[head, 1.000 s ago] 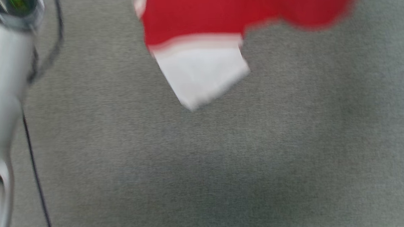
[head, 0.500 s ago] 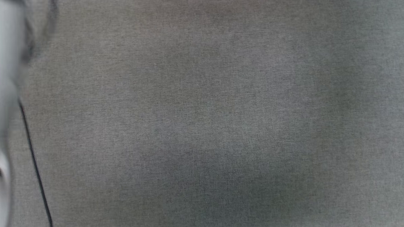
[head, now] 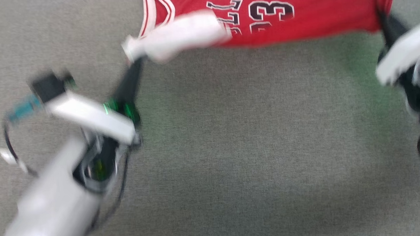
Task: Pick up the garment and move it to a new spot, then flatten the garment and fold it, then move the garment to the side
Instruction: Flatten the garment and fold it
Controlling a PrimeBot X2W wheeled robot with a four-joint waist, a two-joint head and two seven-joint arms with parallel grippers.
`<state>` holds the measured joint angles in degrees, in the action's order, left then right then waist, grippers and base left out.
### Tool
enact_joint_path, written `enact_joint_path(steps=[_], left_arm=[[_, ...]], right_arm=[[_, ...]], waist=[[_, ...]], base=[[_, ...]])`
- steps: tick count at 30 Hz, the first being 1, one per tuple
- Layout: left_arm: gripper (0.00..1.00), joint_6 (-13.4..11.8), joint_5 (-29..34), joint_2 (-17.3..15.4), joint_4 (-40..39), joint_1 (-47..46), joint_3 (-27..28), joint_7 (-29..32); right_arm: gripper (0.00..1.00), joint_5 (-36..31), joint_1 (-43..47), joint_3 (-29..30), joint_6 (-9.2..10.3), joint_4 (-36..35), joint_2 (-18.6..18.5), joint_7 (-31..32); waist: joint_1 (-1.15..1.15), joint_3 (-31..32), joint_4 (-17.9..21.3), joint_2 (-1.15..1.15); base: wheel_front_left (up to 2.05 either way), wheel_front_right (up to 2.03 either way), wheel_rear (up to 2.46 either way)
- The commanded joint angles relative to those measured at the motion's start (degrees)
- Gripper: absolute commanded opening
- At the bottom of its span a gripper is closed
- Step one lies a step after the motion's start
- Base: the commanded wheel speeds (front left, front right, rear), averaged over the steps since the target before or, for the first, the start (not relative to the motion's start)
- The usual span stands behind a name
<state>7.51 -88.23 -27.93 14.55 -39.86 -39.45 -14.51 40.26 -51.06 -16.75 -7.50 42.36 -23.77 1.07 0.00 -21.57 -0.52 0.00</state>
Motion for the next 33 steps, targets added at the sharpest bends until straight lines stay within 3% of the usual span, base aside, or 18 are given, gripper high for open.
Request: enact_joint_path(steps=[1,7,15,23,28,33], left_arm=[[0.00,-0.06,0.33,-1.08,-1.46,2.87,-0.09,-0.31],[0.00,-0.06,2.04,-5.15,-9.13,15.98,-2.14,-0.69],[0.00,-0.06,4.96,-8.54,-18.11,29.80,2.05,-0.79],[0.00,-0.06,8.97,-11.26,-24.80,38.43,4.59,-0.81],[0.00,-0.06,9.40,-10.71,-25.18,33.92,4.63,1.10],[0.00,-0.14,9.39,-9.69,-22.26,27.08,4.69,4.54]], right_arm=[[0.00,1.29,2.85,-0.57,0.02,-1.97,-0.62,0.61],[0.00,5.83,18.20,0.67,0.02,-12.75,-5.13,3.43],[0.00,5.52,37.48,9.00,0.03,-27.38,-7.73,7.55],[0.00,1.50,50.45,20.53,0.03,-42.00,-3.34,14.50],[0.00,-0.78,51.21,24.82,0.03,-46.98,0.98,18.38],[0.00,-2.60,48.54,25.58,0.02,-48.08,3.09,20.32]], waist=[[0.00,1.03,-0.52,0.00],[0.00,3.18,-1.59,0.00],[0.00,4.31,-2.70,0.00],[0.00,3.45,-2.47,0.00],[0.00,2.99,-2.12,0.00],[0.00,2.18,-1.41,0.00]], base=[[0.00,0.00,0.00],[0.00,0.00,0.00],[0.00,0.00,0.00],[0.00,0.00,0.00],[0.00,0.00,0.00],[0.00,0.00,0.00]])
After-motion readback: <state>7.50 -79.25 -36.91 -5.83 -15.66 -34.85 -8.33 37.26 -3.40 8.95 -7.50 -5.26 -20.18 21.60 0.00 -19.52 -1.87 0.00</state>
